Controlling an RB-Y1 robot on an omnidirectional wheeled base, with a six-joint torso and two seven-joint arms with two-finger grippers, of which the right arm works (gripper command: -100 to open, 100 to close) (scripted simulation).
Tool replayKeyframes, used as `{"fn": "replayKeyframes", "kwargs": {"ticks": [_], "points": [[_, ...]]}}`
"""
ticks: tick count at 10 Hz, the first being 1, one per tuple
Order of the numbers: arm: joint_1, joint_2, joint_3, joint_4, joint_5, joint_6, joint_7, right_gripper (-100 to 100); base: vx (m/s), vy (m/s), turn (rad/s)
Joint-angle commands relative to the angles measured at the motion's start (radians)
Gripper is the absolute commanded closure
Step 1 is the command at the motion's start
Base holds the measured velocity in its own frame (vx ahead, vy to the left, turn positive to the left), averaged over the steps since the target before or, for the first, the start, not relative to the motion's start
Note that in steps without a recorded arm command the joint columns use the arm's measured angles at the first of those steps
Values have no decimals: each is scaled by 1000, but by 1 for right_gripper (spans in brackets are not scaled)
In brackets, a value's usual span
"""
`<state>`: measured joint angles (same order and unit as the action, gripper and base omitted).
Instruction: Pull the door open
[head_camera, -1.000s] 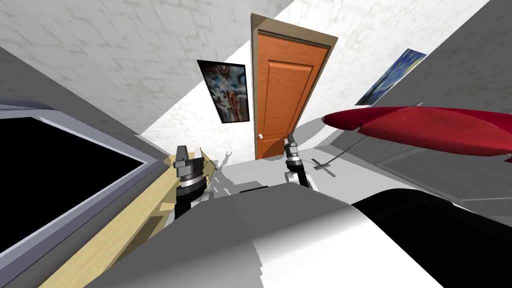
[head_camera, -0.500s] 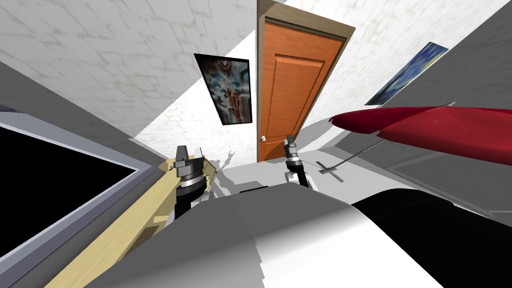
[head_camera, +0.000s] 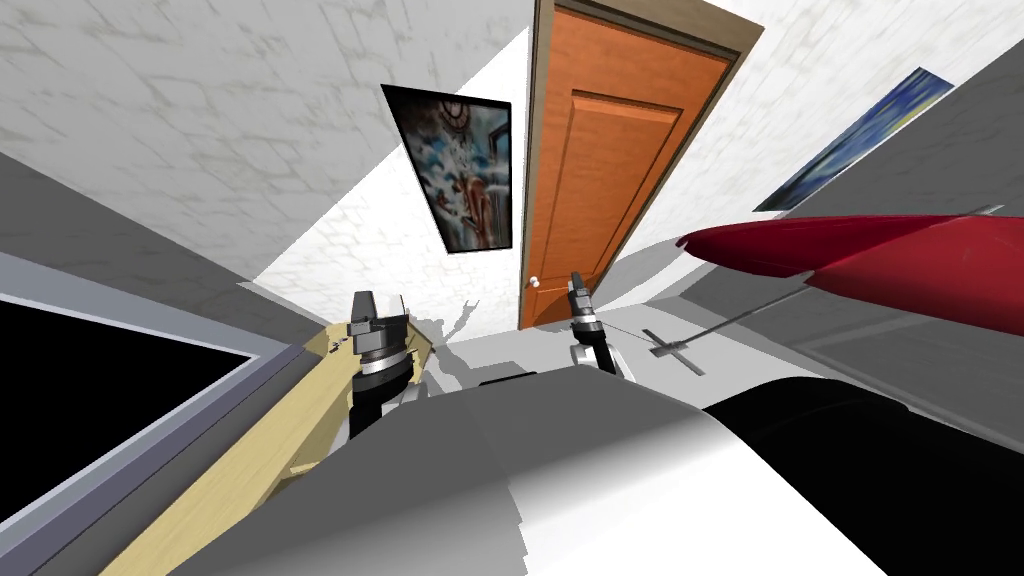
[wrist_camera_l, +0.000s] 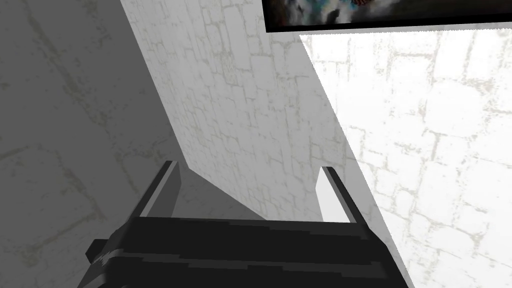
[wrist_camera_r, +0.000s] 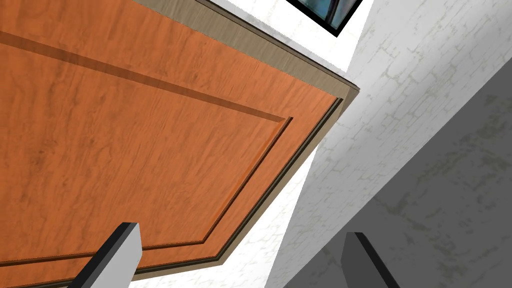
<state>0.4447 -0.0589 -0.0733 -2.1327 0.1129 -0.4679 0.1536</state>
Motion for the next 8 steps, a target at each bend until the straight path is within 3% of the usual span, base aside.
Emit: {"fn": "replayKeyframes", "kwargs": {"ticks": [1, 8], "points": [[-2, -6, -5, 16, 4, -5, 12, -100, 193, 92, 17], [-15, -28, -25, 106, 28, -30, 77, -100, 176, 59, 17]]}}
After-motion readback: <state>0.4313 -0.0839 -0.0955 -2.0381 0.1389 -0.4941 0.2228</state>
